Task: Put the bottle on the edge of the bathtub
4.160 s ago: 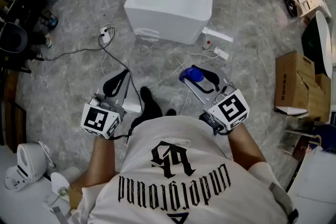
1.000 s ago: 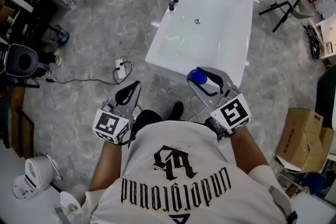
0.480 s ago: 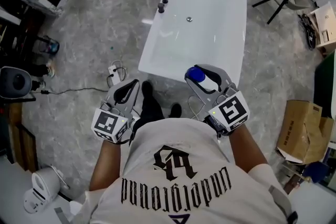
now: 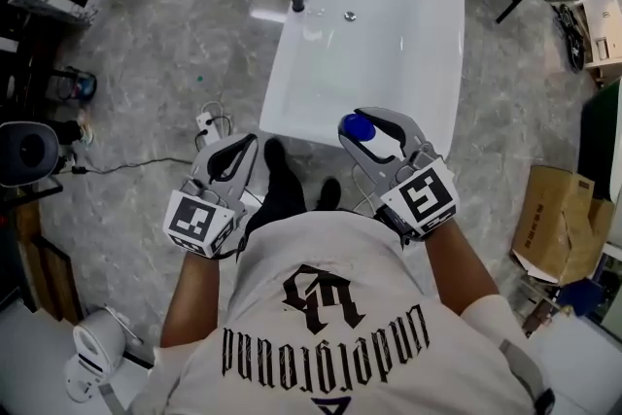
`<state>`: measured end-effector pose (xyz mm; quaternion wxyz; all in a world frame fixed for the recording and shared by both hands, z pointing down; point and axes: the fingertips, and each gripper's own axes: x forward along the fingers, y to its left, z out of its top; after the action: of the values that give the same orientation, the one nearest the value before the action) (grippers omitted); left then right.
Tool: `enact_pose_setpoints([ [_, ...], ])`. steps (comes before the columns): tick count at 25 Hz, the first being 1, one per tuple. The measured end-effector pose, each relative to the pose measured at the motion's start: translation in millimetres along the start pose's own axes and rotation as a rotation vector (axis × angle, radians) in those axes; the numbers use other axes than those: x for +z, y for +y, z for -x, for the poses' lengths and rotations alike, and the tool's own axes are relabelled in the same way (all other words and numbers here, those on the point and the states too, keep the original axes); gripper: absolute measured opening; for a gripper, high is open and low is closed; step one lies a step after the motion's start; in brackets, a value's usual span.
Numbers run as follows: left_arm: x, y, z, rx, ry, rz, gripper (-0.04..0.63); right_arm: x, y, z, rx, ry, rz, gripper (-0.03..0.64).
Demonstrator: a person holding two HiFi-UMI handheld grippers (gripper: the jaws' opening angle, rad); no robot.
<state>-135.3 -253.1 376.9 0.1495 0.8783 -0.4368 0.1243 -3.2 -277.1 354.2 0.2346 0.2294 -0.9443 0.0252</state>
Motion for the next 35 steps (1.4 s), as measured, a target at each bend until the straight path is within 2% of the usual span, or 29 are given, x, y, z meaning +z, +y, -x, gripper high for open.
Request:
enact_pose_setpoints([
  [4,-12,28,-15,-0.009,0.034,-0.011,0.006,-12,-10,-39,0.008,0.058,0.018,0.153],
  [14,-46,91,-48,-0.054,0.078,0.049,0.006,-54,-27,-138,0.062,0.17,-0.018,0.153],
  [20,-79,121,-70,-0.084,0.107,0.038,0.006,-86,-37,-184,0.077,0.228,-0.024,0.153],
  [24,-117,143,-88,-0.116,0.15,0.041,0.006,-120,-40,-224,0.084,0.261,-0.059,0.153],
  [29,-130,152,-95,-0.148,0.193,0.027,0.006,-138,-46,-242,0.078,0.277,-0.135,0.153],
  [35,-170,177,-115,-0.166,0.25,0.034,0.006,-180,-56,-281,0.074,0.318,-0.158,0.153],
])
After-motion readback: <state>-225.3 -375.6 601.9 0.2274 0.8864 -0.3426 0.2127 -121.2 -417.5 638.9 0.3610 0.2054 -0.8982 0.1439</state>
